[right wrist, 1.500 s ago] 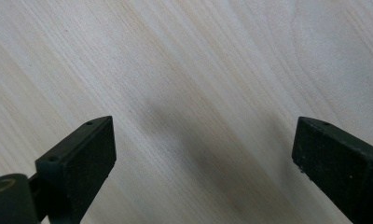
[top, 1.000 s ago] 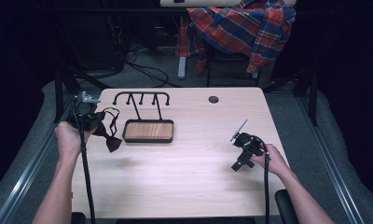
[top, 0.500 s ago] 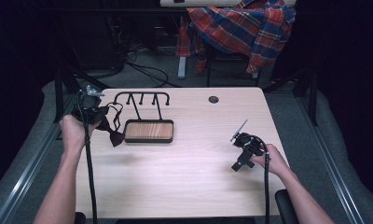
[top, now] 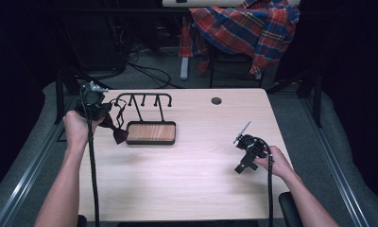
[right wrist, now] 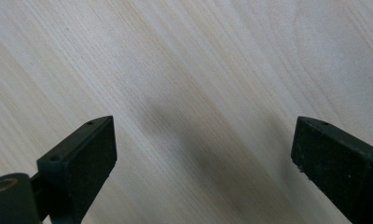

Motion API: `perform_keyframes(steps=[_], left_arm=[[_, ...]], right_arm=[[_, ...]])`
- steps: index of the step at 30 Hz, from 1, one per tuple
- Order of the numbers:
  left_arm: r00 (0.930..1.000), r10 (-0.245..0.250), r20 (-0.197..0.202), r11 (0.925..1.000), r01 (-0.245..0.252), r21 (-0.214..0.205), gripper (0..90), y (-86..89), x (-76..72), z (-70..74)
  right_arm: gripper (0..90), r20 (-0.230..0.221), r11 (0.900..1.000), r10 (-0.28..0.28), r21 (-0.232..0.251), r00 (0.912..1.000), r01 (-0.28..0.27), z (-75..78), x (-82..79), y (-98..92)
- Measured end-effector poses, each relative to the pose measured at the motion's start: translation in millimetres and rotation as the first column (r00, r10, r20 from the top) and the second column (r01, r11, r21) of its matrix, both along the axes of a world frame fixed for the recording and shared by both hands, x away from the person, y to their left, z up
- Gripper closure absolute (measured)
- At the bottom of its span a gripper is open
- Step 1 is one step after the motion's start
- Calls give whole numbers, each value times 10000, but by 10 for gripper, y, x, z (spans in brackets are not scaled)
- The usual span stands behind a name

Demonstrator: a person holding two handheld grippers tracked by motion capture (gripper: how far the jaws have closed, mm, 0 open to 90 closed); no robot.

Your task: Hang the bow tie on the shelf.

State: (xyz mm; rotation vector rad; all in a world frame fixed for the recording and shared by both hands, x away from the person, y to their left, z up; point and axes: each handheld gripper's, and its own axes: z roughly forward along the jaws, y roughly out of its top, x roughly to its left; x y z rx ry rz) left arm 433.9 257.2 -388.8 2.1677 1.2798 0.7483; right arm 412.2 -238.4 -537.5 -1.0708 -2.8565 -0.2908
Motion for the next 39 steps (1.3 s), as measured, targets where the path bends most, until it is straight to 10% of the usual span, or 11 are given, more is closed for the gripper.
perform_keyframes(steps=[24, 39], left_arm=[[9981, 500, -351, 9984, -491, 267, 891, 61, 325, -153], [9959, 768, -472, 9965, -782, -281, 888, 129, 445, -325]], right_arm=[[68, -27, 9999, 12, -104, 10000, -12, -4, -1, 10], [69, 2, 9998, 15, -179, 10000, -14, -11, -11, 28]])
